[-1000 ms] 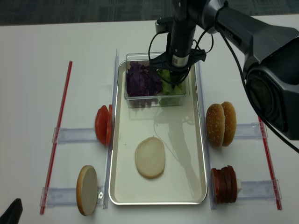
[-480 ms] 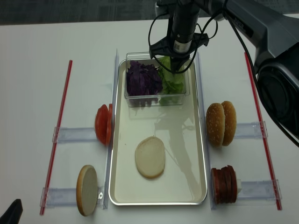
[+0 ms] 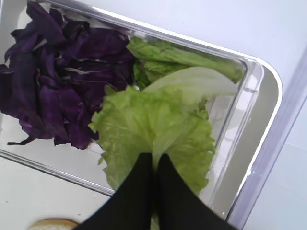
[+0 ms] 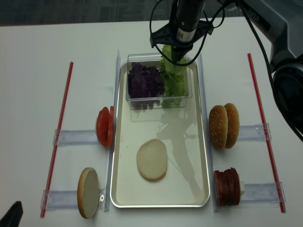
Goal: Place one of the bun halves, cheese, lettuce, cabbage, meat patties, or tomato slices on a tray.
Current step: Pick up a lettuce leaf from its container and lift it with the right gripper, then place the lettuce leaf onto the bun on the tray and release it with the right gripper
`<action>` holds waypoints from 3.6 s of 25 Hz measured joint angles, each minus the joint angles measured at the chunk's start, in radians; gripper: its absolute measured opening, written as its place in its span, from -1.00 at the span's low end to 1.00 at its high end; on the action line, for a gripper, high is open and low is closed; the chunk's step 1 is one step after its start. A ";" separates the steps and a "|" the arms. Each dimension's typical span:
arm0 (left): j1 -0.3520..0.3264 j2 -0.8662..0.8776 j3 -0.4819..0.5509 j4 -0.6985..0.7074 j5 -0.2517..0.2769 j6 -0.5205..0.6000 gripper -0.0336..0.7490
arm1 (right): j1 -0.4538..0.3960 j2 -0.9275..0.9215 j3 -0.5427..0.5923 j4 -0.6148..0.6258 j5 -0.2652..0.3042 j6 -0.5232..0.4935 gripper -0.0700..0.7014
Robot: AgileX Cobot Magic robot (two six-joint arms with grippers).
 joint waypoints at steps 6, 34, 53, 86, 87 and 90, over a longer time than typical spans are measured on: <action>0.000 0.000 0.000 0.000 0.000 0.000 0.33 | 0.047 -0.001 0.000 -0.003 0.002 -0.004 -0.71; 0.000 0.000 0.000 0.000 0.000 -0.002 0.33 | 0.107 -0.264 0.242 0.005 0.004 -0.028 -0.71; 0.000 0.000 0.000 0.005 0.000 -0.006 0.33 | 0.295 -0.371 0.569 0.028 -0.187 -0.018 -0.71; 0.000 0.000 0.000 0.005 0.000 -0.010 0.33 | 0.381 -0.299 0.666 0.060 -0.319 -0.033 -0.71; 0.000 0.000 0.000 0.005 0.000 -0.010 0.33 | 0.383 -0.292 0.666 0.058 -0.321 -0.034 -0.71; 0.000 0.000 0.000 0.005 0.000 -0.010 0.33 | 0.385 -0.274 0.666 0.056 -0.324 -0.037 -0.71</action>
